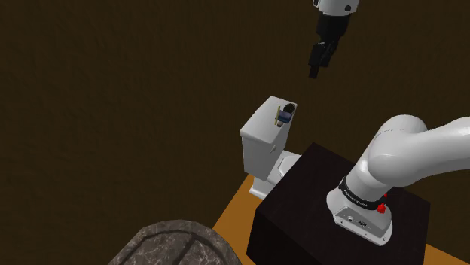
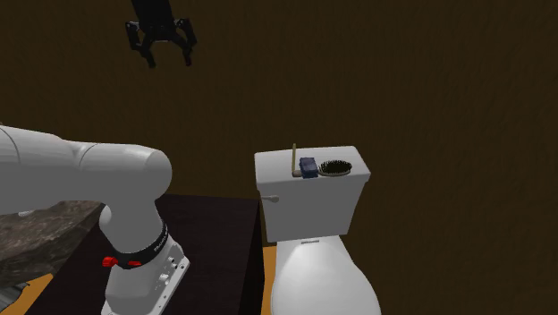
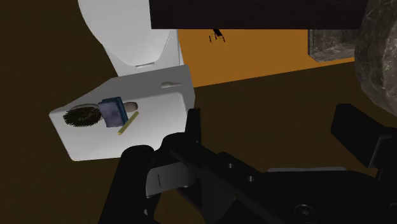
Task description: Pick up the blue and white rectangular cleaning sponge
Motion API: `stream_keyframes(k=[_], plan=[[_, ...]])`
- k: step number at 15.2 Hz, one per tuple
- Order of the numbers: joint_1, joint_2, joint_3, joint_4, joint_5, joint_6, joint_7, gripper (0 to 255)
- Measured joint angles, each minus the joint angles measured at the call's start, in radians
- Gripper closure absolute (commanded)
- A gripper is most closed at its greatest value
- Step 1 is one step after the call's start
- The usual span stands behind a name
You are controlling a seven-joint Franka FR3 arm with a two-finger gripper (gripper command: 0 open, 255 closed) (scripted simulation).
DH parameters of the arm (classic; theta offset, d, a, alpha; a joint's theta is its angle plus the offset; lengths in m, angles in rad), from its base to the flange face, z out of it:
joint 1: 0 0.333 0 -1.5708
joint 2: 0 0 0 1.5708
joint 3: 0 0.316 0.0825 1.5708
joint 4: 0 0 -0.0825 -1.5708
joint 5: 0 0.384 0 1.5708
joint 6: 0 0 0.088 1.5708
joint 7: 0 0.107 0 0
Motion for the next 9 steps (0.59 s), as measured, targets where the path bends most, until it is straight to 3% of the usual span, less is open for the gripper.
stream_keyframes(k=[3,9], plan=[[-0.004,0.0,-0.02,-0.032,-0.017,0.033,-0.021,0],[-0.029,0.052,-0.119,-0.149,-0.097,0.215,-0.115,0]])
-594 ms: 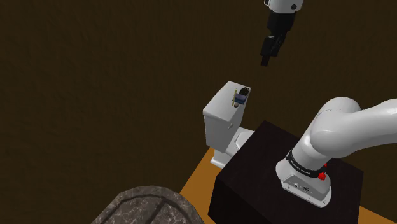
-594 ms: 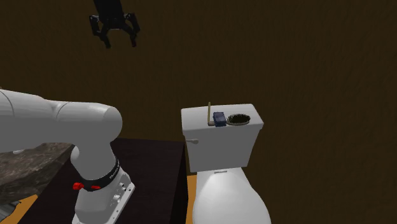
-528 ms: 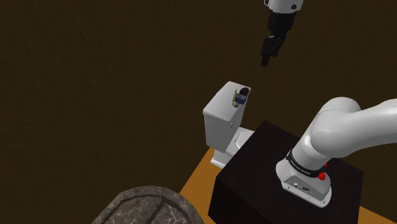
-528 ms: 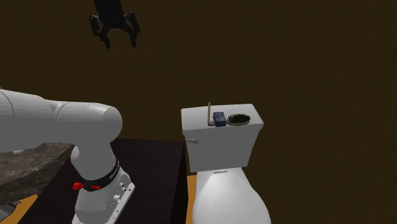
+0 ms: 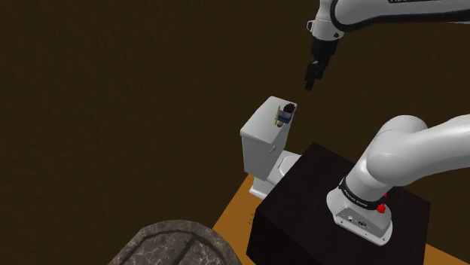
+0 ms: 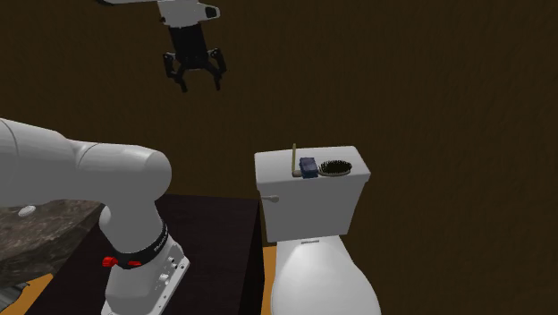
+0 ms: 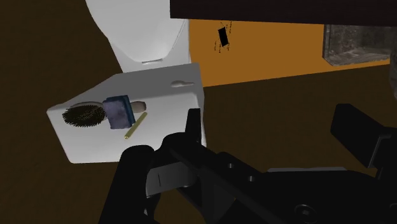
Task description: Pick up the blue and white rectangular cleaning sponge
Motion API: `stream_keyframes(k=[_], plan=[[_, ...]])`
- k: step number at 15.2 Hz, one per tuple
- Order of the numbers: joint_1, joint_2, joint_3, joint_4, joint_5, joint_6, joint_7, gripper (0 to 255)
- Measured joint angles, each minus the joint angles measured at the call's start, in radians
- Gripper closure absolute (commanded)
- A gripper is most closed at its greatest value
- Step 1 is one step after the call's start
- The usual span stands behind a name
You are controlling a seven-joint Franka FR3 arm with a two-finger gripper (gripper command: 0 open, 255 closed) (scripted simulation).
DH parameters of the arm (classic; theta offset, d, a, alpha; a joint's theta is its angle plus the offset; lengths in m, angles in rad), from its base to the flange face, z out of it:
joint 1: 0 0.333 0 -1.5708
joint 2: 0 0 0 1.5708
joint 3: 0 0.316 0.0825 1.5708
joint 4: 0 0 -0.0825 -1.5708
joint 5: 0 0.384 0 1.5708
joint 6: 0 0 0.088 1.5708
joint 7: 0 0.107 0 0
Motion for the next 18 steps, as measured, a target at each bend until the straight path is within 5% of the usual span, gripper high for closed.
stream_keyframes(k=[10,18], plan=[[-0.032,0.227,-0.181,-0.072,-0.111,0.33,-0.156,0],[-0.022,0.52,-0.328,-0.029,-0.104,0.606,-0.309,0]])
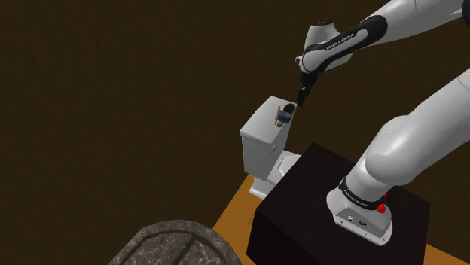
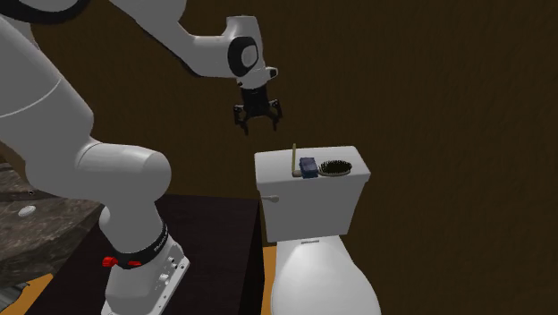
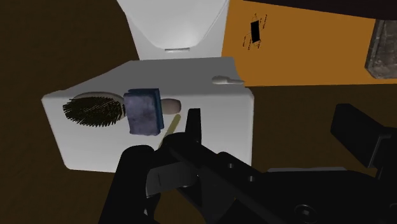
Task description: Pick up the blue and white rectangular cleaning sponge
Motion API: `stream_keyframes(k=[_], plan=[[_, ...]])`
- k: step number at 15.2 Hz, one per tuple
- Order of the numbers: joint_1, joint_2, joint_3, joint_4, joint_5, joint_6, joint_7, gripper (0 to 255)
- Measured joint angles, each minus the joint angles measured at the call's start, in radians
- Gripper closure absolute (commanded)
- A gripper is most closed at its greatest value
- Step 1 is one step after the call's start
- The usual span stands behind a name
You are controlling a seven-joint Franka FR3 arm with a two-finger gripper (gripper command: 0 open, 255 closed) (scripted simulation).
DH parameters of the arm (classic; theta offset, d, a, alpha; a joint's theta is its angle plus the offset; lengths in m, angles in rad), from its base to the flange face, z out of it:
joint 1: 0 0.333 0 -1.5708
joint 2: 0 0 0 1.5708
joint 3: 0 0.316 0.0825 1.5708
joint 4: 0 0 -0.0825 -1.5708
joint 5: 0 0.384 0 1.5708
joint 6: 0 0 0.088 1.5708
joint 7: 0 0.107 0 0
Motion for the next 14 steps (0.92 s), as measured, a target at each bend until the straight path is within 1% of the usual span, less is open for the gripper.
stream_keyframes(k=[2,3,5,7,9,12,14], plan=[[0.004,0.081,-0.033,0.013,0.026,0.073,-0.051,0],[0.009,0.129,-0.048,0.034,0.05,0.1,-0.083,0],[0.012,0.232,-0.073,0.072,0.114,0.163,-0.157,0],[0.008,0.319,-0.076,0.107,0.182,0.211,-0.224,0],[-0.015,0.415,-0.067,0.155,0.264,0.251,-0.307,0],[-0.079,0.551,-0.025,0.236,0.377,0.3,-0.426,0],[-0.123,0.637,0.014,0.291,0.436,0.329,-0.48,0]])
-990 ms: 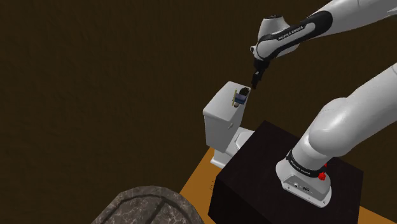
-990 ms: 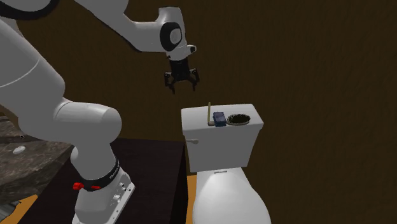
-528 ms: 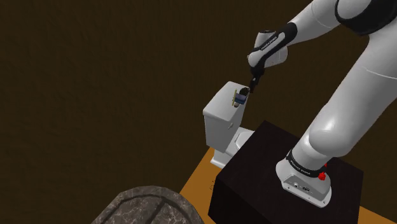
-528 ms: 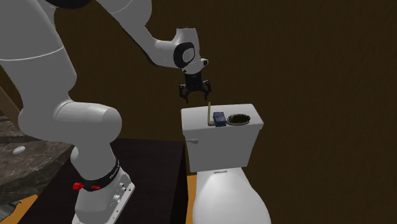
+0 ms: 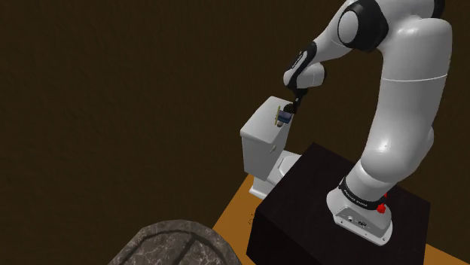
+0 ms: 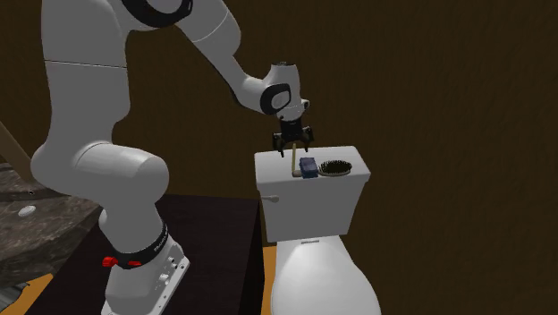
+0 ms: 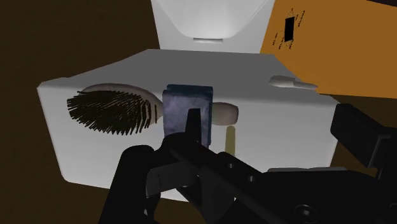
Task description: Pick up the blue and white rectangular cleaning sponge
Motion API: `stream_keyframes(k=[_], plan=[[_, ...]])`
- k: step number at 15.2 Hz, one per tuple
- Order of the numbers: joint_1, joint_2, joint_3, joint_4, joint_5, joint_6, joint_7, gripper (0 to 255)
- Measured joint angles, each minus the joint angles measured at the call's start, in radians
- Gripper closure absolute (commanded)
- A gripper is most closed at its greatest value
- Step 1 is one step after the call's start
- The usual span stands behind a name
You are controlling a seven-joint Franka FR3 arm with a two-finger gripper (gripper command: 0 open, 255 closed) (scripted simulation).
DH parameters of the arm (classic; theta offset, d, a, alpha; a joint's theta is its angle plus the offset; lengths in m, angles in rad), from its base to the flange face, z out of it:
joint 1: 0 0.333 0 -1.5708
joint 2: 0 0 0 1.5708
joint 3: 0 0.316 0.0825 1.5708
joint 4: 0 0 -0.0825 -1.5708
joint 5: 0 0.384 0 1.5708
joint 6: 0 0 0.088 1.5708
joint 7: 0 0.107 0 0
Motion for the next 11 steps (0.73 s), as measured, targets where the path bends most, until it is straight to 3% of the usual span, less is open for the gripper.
stream_keyframes(k=[7,11], plan=[[-0.158,0.27,0.115,0.245,0.105,0.036,-0.132,0],[-0.2,0.362,0.145,0.335,0.121,0.043,-0.155,0]])
